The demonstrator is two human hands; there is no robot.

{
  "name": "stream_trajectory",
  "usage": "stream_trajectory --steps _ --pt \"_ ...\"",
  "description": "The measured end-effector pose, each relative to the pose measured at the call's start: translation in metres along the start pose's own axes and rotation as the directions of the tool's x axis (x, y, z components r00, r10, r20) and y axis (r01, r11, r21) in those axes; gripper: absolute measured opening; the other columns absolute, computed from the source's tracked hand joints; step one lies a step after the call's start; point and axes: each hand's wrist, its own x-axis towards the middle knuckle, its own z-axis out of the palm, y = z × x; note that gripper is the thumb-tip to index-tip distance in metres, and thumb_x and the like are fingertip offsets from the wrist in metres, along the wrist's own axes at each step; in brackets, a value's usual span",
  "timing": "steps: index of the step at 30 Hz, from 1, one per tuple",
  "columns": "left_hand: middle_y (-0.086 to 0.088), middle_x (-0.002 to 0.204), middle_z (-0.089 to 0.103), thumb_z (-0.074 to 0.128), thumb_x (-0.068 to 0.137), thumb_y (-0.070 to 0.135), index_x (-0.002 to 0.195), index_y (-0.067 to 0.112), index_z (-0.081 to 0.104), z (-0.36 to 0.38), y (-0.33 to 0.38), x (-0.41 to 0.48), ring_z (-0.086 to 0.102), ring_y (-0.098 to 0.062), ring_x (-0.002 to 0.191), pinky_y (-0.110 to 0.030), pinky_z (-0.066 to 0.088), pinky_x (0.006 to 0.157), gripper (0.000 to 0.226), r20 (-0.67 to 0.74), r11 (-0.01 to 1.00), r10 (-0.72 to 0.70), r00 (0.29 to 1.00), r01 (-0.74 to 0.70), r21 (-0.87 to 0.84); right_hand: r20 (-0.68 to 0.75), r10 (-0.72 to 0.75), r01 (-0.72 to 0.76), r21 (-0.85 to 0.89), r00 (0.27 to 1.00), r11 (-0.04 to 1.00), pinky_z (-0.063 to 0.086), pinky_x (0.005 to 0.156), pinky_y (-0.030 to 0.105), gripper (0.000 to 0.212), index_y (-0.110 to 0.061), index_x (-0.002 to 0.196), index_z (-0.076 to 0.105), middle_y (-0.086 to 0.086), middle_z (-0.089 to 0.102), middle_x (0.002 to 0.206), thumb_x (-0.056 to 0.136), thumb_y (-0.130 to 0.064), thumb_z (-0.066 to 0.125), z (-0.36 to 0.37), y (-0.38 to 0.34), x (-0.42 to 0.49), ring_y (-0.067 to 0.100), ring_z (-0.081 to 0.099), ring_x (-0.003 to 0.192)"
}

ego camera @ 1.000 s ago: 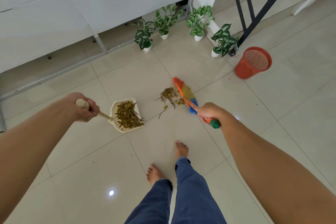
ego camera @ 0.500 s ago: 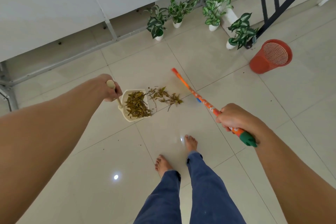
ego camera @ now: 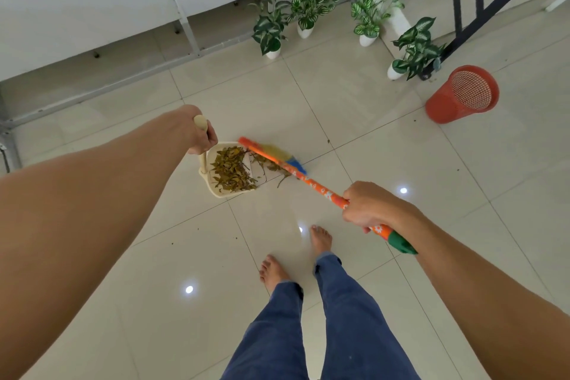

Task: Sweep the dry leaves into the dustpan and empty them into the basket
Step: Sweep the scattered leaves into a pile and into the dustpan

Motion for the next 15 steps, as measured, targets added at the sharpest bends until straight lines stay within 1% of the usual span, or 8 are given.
stream_trajectory --steps 2,4,7,10,12,14,15 --pt "-0.015 0.168 0.013 0.024 0.113 0.014 0.163 0.001 0.007 -0.003 -0.001 0.0 0.019 -0.026 0.158 -0.033 0.018 0.13 0.055 -0.002 1.0 -0.009 1.0 0.009 0.015 -0.022 0.014 -0.014 0.026 1.0 1.0 0.052 0.05 0.026 0.017 -0.01 0.099 0.059 0.01 0.068 0.077 0.084 -0.013 0.053 0.003 0.01 -0.012 0.017 0.065 0.051" --pt "-0.015 0.168 0.012 0.023 0.113 0.013 0.163 0.0 0.007 -0.004 0.0 0.0 0.019 -0.027 0.158 -0.034 0.018 0.13 0.055 0.006 1.0 -0.012 1.0 0.012 0.017 -0.069 0.054 -0.048 0.083 0.996 0.995 0.048 0.046 0.024 0.016 -0.012 0.097 0.06 0.008 0.067 0.074 0.082 -0.012 0.053 0.006 0.021 -0.019 0.016 0.064 0.048" --pt "-0.015 0.168 0.013 0.023 0.113 0.012 0.163 0.001 0.008 -0.006 -0.001 0.001 0.02 -0.027 0.158 -0.033 0.019 0.13 0.054 0.0 1.0 -0.004 1.0 0.004 0.018 -0.154 0.154 -0.13 0.153 0.976 0.98 0.042 0.043 0.02 0.015 -0.012 0.092 0.06 0.006 0.066 0.063 0.079 -0.011 0.053 0.004 0.031 -0.012 0.014 0.062 0.044" --pt "-0.015 0.168 0.013 0.022 0.113 0.012 0.163 0.001 0.008 -0.006 -0.004 0.001 0.021 -0.027 0.158 -0.033 0.019 0.13 0.053 -0.017 1.0 0.013 1.0 -0.013 0.009 -0.206 0.228 -0.18 0.227 0.952 0.957 0.036 0.04 0.018 0.007 -0.007 0.077 0.059 0.003 0.062 0.049 0.077 -0.007 0.052 -0.007 0.035 0.01 0.013 0.057 0.039" --pt "-0.014 0.169 0.014 0.021 0.113 0.011 0.163 0.001 0.007 -0.007 -0.006 0.002 0.021 -0.027 0.157 -0.033 0.02 0.13 0.053 -0.042 1.0 0.025 0.999 -0.025 -0.008 -0.178 0.259 -0.19 0.328 0.949 0.925 0.034 0.037 0.017 0.01 -0.005 0.07 0.056 0.002 0.06 0.043 0.079 -0.007 0.051 -0.012 0.038 0.026 0.011 0.054 0.033" --pt "-0.014 0.168 0.014 0.024 0.113 0.012 0.163 0.001 0.008 -0.01 -0.005 0.004 0.021 -0.027 0.158 -0.033 0.019 0.13 0.054 -0.048 0.999 0.033 0.998 -0.032 0.017 -0.106 0.251 -0.18 0.444 0.962 0.878 0.033 0.031 0.013 0.013 -0.002 0.068 0.054 0.001 0.055 0.034 0.08 -0.006 0.052 -0.014 0.038 0.036 0.009 0.049 0.024" --pt "-0.014 0.168 0.014 0.025 0.113 0.013 0.163 0.001 0.008 -0.013 -0.003 0.007 0.021 -0.026 0.158 -0.033 0.019 0.13 0.055 -0.042 0.999 0.034 0.999 -0.034 0.021 -0.067 0.235 -0.173 0.487 0.97 0.856 0.033 0.03 0.012 0.012 -0.002 0.068 0.054 0.001 0.055 0.034 0.08 -0.006 0.052 -0.012 0.036 0.039 0.009 0.049 0.024"
